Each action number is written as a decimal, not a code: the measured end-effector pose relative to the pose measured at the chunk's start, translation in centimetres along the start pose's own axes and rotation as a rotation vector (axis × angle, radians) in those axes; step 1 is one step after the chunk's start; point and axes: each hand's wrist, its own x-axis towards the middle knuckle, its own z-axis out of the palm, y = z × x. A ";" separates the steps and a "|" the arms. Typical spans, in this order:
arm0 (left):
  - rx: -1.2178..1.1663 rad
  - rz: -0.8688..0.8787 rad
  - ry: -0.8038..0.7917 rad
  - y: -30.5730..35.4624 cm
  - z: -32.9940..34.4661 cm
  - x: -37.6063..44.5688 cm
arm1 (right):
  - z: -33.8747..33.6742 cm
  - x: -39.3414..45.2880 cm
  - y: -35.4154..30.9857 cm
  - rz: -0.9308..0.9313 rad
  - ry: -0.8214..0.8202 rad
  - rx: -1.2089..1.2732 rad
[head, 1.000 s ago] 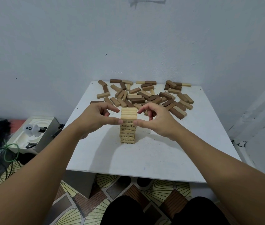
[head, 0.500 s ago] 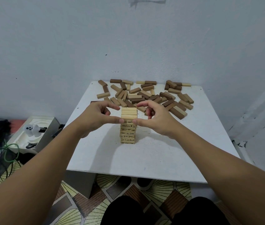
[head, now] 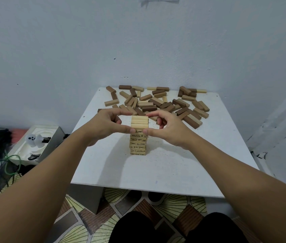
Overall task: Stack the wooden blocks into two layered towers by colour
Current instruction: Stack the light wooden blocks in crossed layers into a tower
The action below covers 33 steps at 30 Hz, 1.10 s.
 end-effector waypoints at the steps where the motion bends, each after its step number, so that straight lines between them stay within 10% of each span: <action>1: 0.003 0.000 -0.006 0.0 0.0 0.0 | 0.0 0.0 0.0 0.001 0.000 0.001; 33: -0.032 0.028 0.044 1.1 -0.2 -0.4 | -0.3 -0.6 0.5 0.027 0.007 0.094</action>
